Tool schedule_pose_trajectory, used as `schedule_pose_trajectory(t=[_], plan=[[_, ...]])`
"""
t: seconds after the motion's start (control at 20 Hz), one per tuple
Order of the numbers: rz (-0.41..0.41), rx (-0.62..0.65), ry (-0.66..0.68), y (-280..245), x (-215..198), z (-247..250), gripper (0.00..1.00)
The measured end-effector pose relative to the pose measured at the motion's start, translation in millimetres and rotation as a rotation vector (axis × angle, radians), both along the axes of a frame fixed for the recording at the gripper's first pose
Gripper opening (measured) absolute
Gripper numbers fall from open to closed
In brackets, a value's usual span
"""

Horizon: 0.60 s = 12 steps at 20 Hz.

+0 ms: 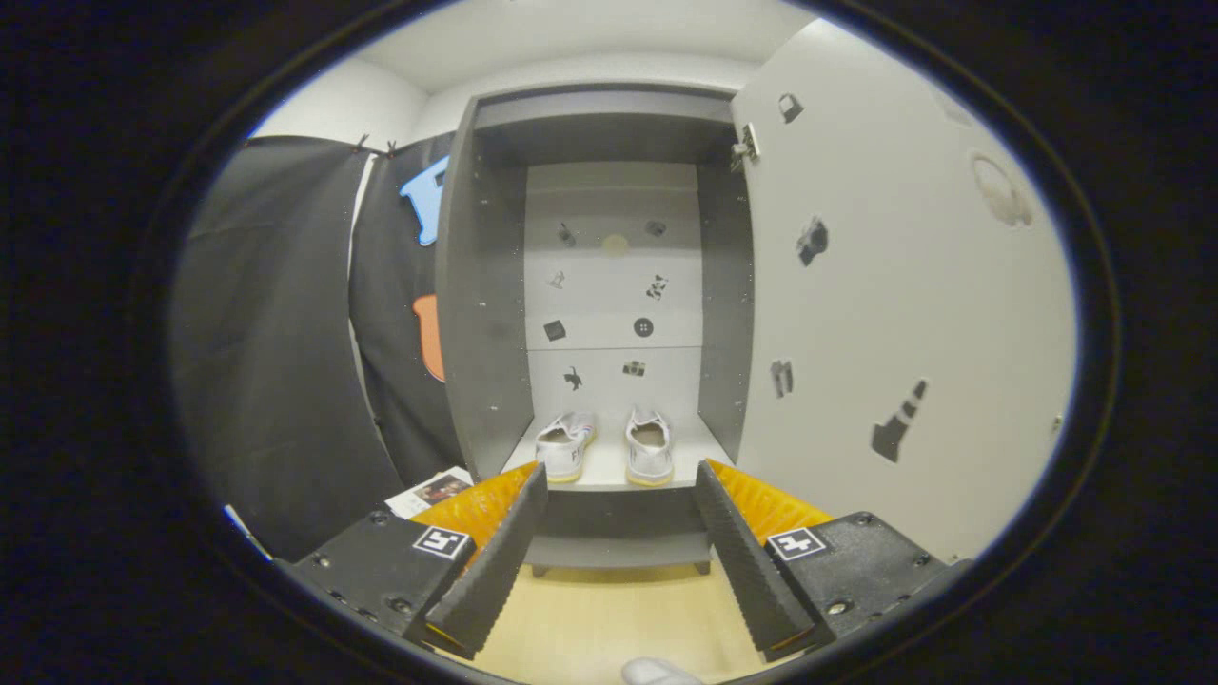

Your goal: Open the shoe cabinet door, grab the shoes and put them into the shoe cabinet, then close the shoe cabinet door.

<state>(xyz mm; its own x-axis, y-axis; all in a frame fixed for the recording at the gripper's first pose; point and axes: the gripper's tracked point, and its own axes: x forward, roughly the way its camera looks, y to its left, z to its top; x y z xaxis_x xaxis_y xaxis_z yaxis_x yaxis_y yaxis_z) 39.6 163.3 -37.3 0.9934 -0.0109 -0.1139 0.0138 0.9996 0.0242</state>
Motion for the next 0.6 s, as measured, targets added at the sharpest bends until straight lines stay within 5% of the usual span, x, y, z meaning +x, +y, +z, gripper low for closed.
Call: schedule_pose_trajectory(t=[0.35,0.6], plan=[[0.051,0.003,-0.019,-21.9,-96.6,6.8,0.99],[-0.005,0.021,-0.035,-70.8,-156.1,16.1,0.99]])
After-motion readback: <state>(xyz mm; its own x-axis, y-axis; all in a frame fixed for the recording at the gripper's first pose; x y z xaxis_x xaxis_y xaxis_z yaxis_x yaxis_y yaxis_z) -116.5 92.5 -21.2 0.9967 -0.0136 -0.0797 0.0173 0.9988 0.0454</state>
